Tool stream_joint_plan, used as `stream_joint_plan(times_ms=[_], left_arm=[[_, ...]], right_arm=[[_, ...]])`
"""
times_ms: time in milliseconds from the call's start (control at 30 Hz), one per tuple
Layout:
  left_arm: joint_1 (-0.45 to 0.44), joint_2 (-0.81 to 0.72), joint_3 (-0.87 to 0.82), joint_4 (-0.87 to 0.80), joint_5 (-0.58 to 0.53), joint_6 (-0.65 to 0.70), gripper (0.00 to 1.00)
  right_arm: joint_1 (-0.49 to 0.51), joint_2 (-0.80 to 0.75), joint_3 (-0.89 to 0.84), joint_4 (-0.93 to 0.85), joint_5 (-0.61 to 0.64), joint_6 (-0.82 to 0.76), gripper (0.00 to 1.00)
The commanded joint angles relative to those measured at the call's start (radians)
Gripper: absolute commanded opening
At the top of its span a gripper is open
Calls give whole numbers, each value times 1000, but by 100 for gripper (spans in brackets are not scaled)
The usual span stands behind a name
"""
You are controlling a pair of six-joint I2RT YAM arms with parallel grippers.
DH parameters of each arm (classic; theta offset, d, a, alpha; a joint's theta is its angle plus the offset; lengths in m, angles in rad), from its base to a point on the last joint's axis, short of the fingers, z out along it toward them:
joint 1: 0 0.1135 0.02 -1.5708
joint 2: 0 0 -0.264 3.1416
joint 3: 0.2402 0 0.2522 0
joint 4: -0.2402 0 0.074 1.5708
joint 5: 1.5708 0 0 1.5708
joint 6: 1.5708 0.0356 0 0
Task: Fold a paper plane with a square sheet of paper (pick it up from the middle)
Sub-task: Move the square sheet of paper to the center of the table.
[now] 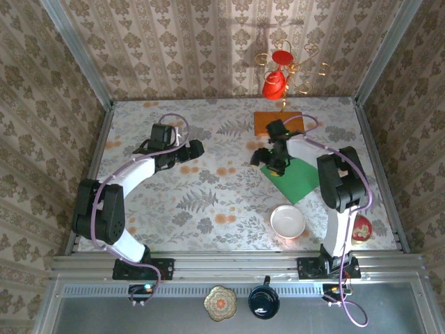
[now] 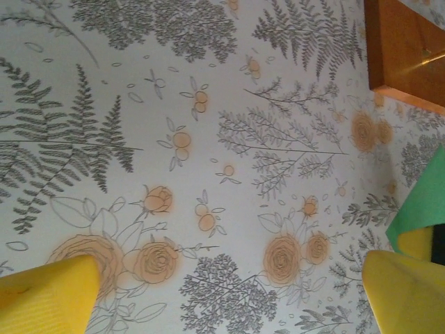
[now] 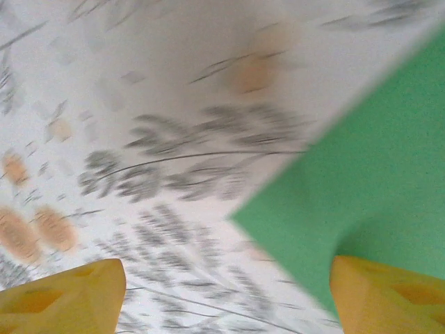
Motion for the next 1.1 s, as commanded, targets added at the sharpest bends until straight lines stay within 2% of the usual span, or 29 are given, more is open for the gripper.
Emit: stream_joint_plan(times_ms=[0, 167, 300, 433, 700, 867, 1067], left_arm=[[19, -2, -25, 7, 10, -37, 98], [31, -15, -41, 12, 13, -44, 98], [36, -21, -43, 9, 19, -43, 98], [37, -29, -47, 15, 28, -46, 98], [27, -24, -44, 2, 61, -31, 98], [3, -14, -8, -44, 60, 1, 98], [-16, 11, 23, -78, 66, -6, 99]], right_arm=[[68, 72, 56, -43, -75, 7, 78], [148, 102, 113, -57, -88, 8, 76], [133, 20, 105, -46, -27, -4, 76], [68, -58, 48, -16, 74, 12, 76], [-85, -39, 6, -37, 184, 63, 76], [-105, 35, 49, -88, 194, 48, 76], [-68, 99, 81, -84, 116, -13, 76]])
